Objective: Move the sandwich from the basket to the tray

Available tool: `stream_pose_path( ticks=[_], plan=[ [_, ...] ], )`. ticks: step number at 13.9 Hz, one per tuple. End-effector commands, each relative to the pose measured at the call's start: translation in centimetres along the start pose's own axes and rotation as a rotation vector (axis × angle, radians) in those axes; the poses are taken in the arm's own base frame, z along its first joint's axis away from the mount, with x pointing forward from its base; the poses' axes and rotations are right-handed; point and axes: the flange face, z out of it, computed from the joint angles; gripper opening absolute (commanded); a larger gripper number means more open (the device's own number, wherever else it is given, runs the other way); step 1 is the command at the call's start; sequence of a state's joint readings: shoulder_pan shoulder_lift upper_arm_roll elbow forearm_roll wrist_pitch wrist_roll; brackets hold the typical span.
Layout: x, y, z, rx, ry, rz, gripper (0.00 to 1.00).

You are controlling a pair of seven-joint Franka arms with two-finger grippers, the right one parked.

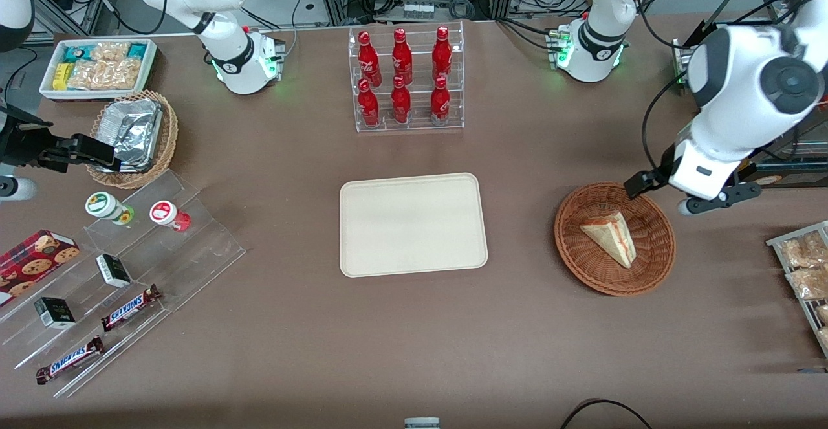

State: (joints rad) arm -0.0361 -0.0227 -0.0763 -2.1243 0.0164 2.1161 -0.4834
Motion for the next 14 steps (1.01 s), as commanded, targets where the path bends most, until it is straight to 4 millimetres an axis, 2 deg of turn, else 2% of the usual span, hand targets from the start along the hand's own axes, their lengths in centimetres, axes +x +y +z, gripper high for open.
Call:
stream_pose_path(
  ticks=[1,3,8,11,14],
  plan=[
    [-1.5,-0.7,2.3,-0.014,0.029,-0.122,1.0],
    [-1.1,-0.6,3.9,-0.018,0.028,-0.151,1.0],
    [-0.3,0.2,9.8,-0.037,0.034,-0.215,1.0],
    [0.1,0.6,12.6,-0.048,0.038,-0.225,1.0],
    [0.2,0.9,14.1,-0.054,0.041,-0.242,1.0]
  ],
)
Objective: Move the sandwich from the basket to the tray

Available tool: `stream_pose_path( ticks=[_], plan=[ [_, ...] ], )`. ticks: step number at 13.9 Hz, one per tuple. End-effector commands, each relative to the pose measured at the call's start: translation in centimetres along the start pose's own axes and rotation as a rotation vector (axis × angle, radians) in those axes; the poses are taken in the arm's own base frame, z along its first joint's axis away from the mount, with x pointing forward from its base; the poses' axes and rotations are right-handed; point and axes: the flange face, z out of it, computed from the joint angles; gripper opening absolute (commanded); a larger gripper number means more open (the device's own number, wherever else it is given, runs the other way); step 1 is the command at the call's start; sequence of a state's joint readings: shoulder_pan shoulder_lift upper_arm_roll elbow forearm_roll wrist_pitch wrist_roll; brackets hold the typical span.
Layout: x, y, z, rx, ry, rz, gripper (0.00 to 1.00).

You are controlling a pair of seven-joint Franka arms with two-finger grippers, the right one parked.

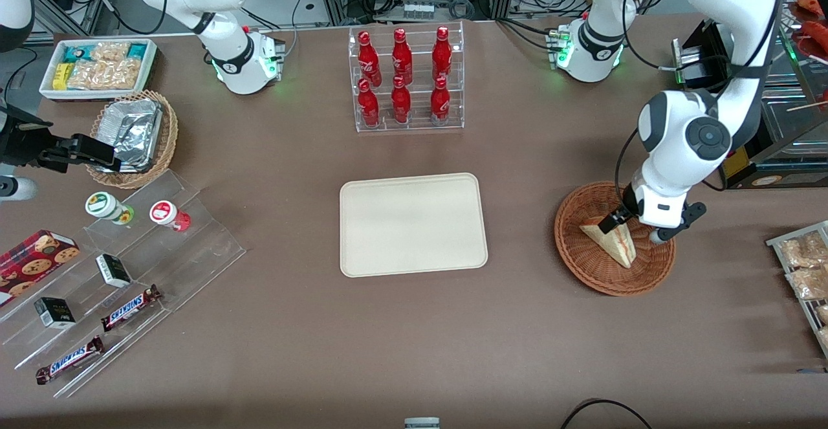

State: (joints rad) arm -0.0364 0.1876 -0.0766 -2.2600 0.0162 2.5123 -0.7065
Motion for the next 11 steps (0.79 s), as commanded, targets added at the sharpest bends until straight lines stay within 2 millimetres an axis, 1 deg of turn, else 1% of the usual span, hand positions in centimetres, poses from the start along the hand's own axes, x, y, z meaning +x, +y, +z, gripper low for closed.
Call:
stream_pose_path(
  ticks=[1,4,5,6,7,9,10,11],
  plan=[
    [-0.2,0.3,0.7,-0.006,0.005,-0.022,1.0],
    [-0.3,0.3,2.2,0.0,-0.006,-0.021,1.0],
    [-0.2,0.2,2.3,0.001,-0.007,-0.021,1.0],
    [-0.2,0.2,2.2,0.001,-0.005,-0.018,0.96],
    [-0.1,0.2,2.2,0.001,-0.005,-0.017,0.81],
    [0.0,0.2,2.4,0.003,-0.006,-0.011,0.26],
    [0.1,0.4,2.3,0.001,-0.004,-0.006,0.08],
    [0.2,0.3,2.1,0.0,0.0,-0.003,0.0]
  ],
)
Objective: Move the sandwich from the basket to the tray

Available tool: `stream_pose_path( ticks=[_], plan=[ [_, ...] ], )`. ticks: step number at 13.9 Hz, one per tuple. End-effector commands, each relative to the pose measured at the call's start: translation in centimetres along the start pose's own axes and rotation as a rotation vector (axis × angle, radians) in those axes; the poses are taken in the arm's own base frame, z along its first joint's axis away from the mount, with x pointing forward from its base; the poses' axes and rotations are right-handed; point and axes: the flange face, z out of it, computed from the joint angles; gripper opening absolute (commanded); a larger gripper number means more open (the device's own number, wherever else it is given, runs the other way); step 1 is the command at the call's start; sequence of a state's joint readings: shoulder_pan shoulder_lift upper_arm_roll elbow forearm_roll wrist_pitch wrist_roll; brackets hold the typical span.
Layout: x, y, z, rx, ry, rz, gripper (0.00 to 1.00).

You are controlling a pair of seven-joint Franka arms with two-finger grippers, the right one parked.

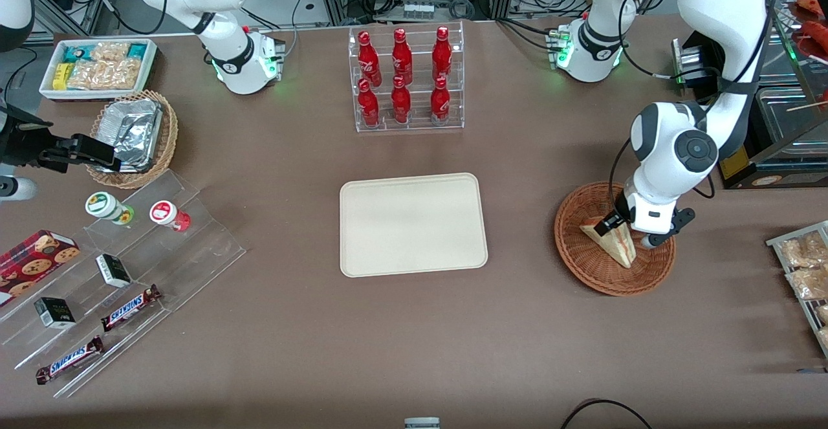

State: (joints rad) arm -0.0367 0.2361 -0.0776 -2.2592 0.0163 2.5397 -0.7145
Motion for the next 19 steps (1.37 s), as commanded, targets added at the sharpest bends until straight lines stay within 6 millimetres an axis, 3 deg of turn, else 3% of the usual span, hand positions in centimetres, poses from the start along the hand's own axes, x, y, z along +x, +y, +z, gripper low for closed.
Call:
stream_pose_path(
  ticks=[1,4,7,9,12,13,15,19],
  plan=[
    [0.3,0.7,-0.7,-0.013,0.026,0.013,0.0],
    [-0.8,2.0,-3.7,0.012,0.064,0.096,0.0],
    [-2.5,6.1,-10.2,0.081,0.031,0.173,0.0],
    [-5.7,10.8,-14.9,0.126,0.007,0.263,0.0],
    [-12.8,17.5,-18.5,0.131,0.004,0.416,0.0],
    [-15.4,19.6,-18.7,0.118,0.003,0.46,0.0],
    [-20.1,22.7,-16.8,0.101,-0.037,0.524,0.0],
    [-25.2,29.6,-12.1,0.042,-0.061,0.605,0.0]
  ],
)
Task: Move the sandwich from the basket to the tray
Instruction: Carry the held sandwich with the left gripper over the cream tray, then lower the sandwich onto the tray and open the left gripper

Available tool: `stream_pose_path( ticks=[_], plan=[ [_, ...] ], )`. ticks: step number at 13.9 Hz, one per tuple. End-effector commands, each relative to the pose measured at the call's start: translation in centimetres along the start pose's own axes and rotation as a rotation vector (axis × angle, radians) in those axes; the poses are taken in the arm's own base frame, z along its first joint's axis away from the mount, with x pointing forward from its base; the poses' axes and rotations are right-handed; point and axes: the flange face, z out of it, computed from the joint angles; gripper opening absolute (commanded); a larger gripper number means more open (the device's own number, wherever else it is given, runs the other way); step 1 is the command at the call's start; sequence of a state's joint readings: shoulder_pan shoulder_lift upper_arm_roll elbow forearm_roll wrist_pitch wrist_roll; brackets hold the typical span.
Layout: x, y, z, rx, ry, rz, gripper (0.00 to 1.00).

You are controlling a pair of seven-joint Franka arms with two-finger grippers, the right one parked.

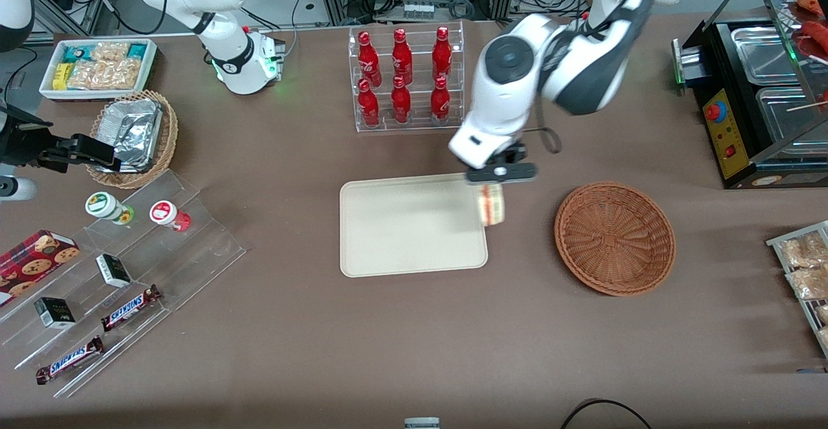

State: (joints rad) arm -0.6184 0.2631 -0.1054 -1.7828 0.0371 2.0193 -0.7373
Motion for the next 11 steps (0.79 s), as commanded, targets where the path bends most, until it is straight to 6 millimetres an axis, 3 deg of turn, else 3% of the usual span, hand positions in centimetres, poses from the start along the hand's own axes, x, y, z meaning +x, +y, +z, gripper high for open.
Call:
stream_pose_path(
  ticks=[1,2,7,9,11],
  plan=[
    [1.4,5.9,2.8,-0.014,-0.014,0.04,0.0],
    [0.7,7.7,4.4,-0.007,-0.025,0.067,0.0],
    [-0.8,12.5,11.3,-0.04,-0.01,0.077,0.0],
    [-0.7,13.3,13.2,-0.074,0.02,0.017,0.0],
    [-1.7,14.3,14.5,-0.066,0.022,0.014,0.0]
  ],
)
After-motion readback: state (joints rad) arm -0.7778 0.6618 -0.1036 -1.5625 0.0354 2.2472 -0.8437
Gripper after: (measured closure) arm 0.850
